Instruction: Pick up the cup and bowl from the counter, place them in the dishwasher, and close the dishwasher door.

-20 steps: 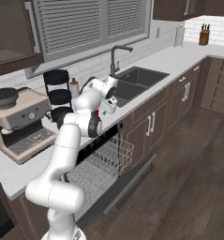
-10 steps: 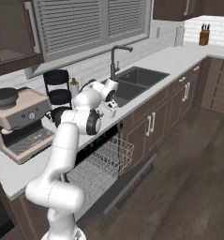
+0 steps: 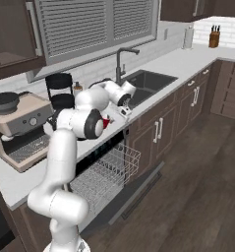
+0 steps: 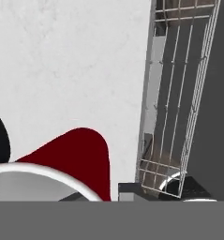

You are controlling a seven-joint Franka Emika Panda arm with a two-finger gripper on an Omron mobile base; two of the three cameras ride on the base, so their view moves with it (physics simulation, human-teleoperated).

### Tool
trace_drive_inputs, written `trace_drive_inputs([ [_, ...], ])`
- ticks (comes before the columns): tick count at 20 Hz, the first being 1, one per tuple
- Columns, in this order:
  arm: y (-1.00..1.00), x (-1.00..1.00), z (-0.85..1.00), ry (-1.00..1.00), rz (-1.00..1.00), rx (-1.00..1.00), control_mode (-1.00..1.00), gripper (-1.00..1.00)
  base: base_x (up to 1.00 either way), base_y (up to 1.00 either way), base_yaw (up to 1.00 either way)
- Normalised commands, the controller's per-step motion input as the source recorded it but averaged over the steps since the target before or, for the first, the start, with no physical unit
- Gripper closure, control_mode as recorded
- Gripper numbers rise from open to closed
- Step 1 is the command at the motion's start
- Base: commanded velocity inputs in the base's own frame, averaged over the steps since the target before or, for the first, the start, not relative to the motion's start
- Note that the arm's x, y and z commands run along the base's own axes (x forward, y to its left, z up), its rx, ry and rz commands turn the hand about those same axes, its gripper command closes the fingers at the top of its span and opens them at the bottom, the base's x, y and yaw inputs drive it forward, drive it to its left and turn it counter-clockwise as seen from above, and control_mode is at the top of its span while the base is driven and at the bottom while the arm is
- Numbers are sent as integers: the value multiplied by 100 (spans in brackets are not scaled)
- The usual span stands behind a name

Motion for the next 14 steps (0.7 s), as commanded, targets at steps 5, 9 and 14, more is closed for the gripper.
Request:
trace_drive_inputs([
  [5, -93, -100, -11, 0, -7, 16, -100, 100, 0, 0, 0],
  [9, -79, -69, -71, 0, -6, 21, -100, 100, 0, 0, 0],
  [14, -42, -16, -75, 0, -5, 25, -100, 100, 0, 0, 0],
])
